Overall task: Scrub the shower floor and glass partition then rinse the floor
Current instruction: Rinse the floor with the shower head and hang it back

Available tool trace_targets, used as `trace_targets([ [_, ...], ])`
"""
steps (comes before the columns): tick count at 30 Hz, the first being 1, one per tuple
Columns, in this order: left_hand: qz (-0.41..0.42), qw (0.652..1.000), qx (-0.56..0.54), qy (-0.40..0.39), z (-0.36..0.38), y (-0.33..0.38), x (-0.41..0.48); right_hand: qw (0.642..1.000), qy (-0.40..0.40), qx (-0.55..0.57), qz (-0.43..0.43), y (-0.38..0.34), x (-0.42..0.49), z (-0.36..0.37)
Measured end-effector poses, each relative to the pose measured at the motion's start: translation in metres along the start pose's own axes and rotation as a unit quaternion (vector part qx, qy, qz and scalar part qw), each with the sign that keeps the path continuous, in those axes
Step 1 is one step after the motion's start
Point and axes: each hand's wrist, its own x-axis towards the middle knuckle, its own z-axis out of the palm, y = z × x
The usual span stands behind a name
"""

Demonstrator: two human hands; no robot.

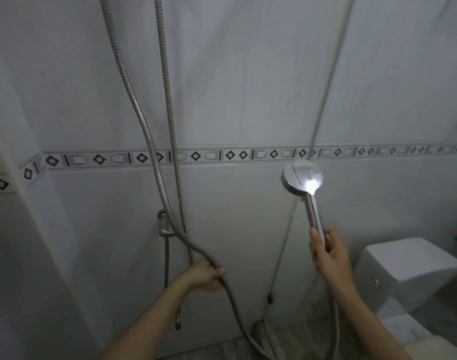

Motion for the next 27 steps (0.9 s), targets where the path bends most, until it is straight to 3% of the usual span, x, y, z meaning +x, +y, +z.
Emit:
trace_targets([
  [7, 0.139, 0.98, -0.141, 0.003, 0.006, 0.122, -0.017, 0.996, 0.059, 0.034, -0.051, -0.06, 0.041, -0.041],
  [15, 0.286, 0.931, -0.228, 0.005, -0.019, 0.262, -0.06, 0.971, 0.132, 0.037, -0.198, -0.165, 0.093, -0.083],
  [27, 0.299, 0.917, -0.264, 0.007, -0.03, 0.369, -0.079, 0.916, 0.255, 0.007, -0.309, -0.284, 0.177, -0.128],
])
